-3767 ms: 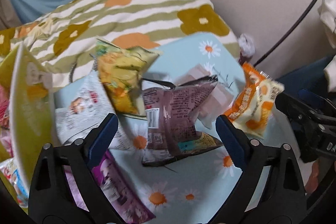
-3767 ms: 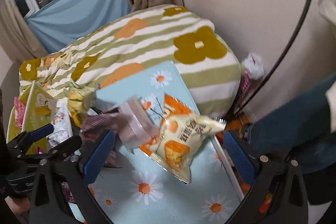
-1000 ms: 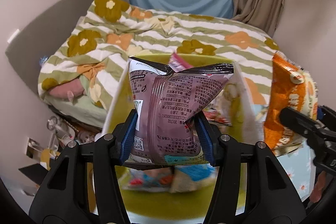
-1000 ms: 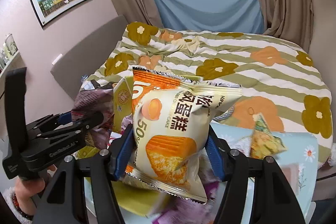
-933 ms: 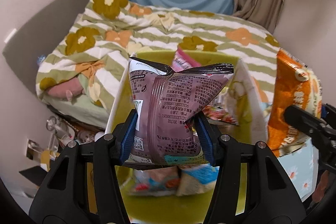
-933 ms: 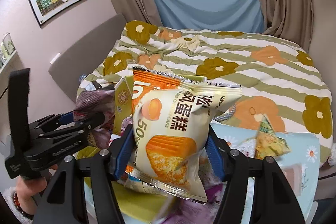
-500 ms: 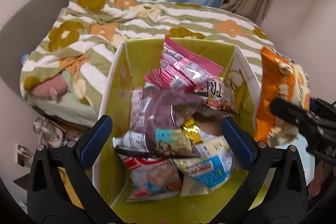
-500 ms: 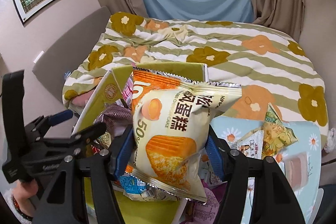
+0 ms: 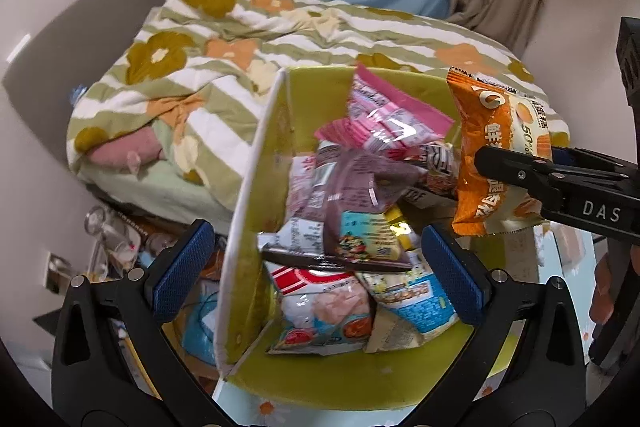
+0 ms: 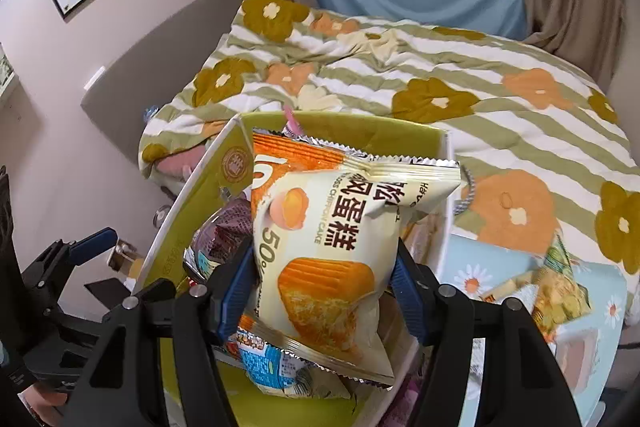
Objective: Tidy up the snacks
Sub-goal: 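Carry both bags into the yellow box and open both grippers to release them, then move both tools back over the remaining bags on the table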
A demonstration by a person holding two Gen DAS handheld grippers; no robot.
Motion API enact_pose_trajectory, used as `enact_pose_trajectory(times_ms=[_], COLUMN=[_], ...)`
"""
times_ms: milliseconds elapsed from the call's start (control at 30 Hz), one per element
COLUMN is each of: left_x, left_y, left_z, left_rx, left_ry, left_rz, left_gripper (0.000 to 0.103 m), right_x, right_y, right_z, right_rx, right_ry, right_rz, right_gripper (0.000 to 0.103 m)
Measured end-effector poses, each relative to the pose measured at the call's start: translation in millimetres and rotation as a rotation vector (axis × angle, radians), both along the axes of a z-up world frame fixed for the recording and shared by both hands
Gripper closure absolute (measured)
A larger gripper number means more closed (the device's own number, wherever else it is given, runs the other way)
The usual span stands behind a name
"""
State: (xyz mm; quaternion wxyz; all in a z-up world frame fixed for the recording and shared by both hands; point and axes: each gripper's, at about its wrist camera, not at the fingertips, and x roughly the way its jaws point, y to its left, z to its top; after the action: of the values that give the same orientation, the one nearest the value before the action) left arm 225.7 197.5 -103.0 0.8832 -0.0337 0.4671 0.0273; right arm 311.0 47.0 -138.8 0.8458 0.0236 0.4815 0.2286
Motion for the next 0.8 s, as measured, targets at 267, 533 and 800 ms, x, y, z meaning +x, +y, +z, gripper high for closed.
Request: enact_pose_trajectory(times_ms=[267, 533, 800], left_x=[-6, -12, -30], left_y=[15, 9, -8], left_z=[-12, -9, 27], left_rx=[-0.026, -0.031, -0.01], left_ry=[0.036, 0.034, -0.045], left_rz=[0.063, 0.055, 0.004], left_gripper=[0.0, 0.0, 0.0], right_x=[4, -7, -27], right_y=[-5, -10, -26], right_z=[-10, -2, 26], right_rx=[0.048, 0.051, 0.07], right_ry=[-0.038, -0.063, -0.091], right_rz=[-0.043, -0.042, -0.067], right_gripper=[0.0, 0.0, 0.0])
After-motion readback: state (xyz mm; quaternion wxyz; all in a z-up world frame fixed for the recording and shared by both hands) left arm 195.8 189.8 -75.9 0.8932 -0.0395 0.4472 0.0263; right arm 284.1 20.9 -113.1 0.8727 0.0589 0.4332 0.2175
